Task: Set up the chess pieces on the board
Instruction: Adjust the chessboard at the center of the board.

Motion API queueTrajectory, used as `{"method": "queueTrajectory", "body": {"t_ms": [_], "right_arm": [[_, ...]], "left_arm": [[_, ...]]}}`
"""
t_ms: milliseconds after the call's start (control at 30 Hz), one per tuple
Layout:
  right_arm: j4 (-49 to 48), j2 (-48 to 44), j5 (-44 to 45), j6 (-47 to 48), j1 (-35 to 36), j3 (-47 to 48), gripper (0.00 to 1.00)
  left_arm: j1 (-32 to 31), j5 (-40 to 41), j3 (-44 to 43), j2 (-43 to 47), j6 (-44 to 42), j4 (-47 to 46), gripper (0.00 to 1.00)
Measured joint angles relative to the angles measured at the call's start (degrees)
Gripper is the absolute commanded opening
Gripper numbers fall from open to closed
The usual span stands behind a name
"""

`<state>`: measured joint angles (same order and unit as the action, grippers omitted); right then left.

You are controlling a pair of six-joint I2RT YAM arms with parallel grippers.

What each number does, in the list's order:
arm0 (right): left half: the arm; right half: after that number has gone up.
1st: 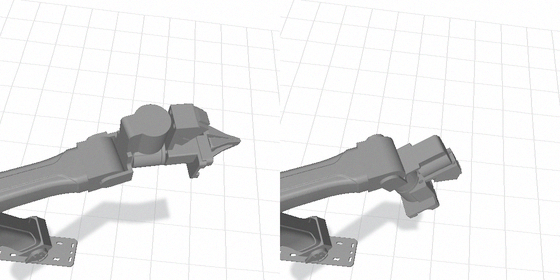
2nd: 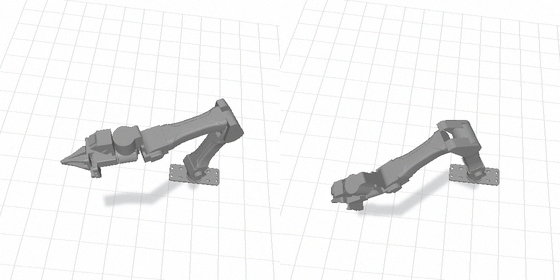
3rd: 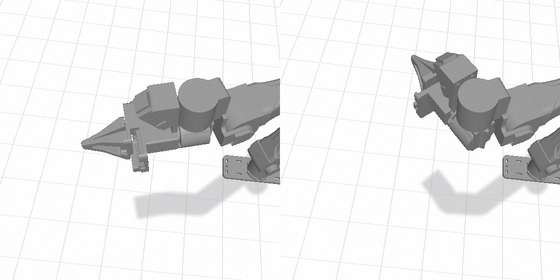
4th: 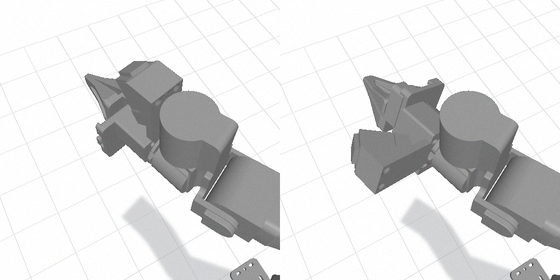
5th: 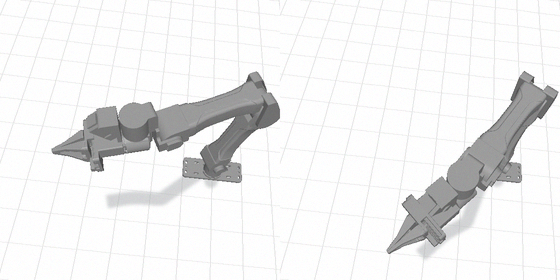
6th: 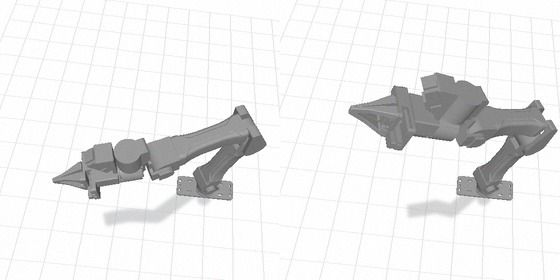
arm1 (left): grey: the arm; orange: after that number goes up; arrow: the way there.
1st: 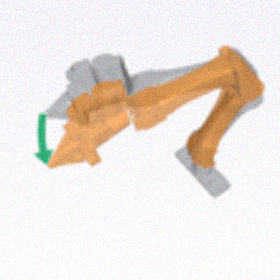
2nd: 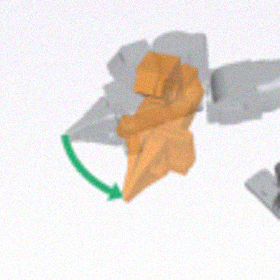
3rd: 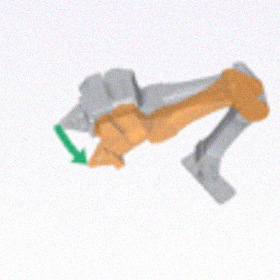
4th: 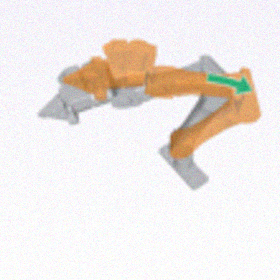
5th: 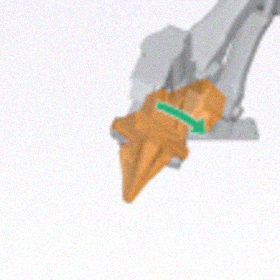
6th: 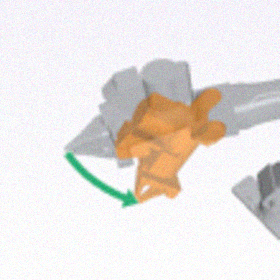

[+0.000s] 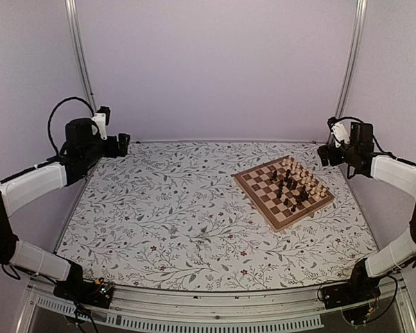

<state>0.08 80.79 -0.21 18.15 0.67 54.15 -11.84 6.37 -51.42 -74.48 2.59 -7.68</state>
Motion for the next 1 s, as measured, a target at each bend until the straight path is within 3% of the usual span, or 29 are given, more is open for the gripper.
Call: {"method": "queueTrajectory", "body": {"t_ms": [67, 133, 200, 333, 433, 500, 533, 600, 767, 1000], "right_arm": [[0.13, -0.20, -0.81, -0.61, 0.00, 0.02, 0.99], [1.42, -0.37, -2.95, -0.68, -0.44, 0.22, 0.99], [2.75, -0.39, -4.83, -0.79, -1.38, 0.68, 0.99], [5.84, 1.18, -8.15, -2.80, -4.83, 4.61, 0.85], [7.10, 4.79, -11.08, -4.90, -7.78, 9.22, 0.63], [8.46, 7.93, -13.00, -6.40, -9.40, 11.89, 0.35], [9.33, 9.73, -13.97, -7.21, -10.01, 13.16, 0.26], [11.17, 13.18, -15.34, -8.04, -10.67, 15.19, 0.15], [15.52, 21.18, -17.77, -9.44, -10.84, 19.34, 0.11], [19.45, 30.77, -19.76, -9.33, -10.82, 26.53, 0.04]], "left_arm": [[-0.02, -2.40, 0.26, 0.00, -0.02, -0.02, 0.81], [-0.22, -6.19, 0.26, -0.07, -0.46, 0.00, 0.75], [-0.92, -9.92, -0.50, -0.85, -0.59, 0.92, 0.72], [-4.74, -16.33, -4.39, -5.97, 0.52, 2.73, 0.72], [-8.55, -19.54, -5.84, -9.64, 1.84, 3.50, 0.72], [-11.28, -20.83, -6.80, -11.96, 2.73, 4.63, 0.66], [-12.59, -21.33, -7.41, -13.05, 3.28, 5.38, 0.64], [-14.47, -22.21, -8.52, -14.58, 4.04, 6.84, 0.62], [-17.70, -24.59, -11.67, -16.79, 4.85, 10.25, 0.59], [-20.92, -27.28, -12.02, -20.72, 9.79, 7.15, 0.59]]}}
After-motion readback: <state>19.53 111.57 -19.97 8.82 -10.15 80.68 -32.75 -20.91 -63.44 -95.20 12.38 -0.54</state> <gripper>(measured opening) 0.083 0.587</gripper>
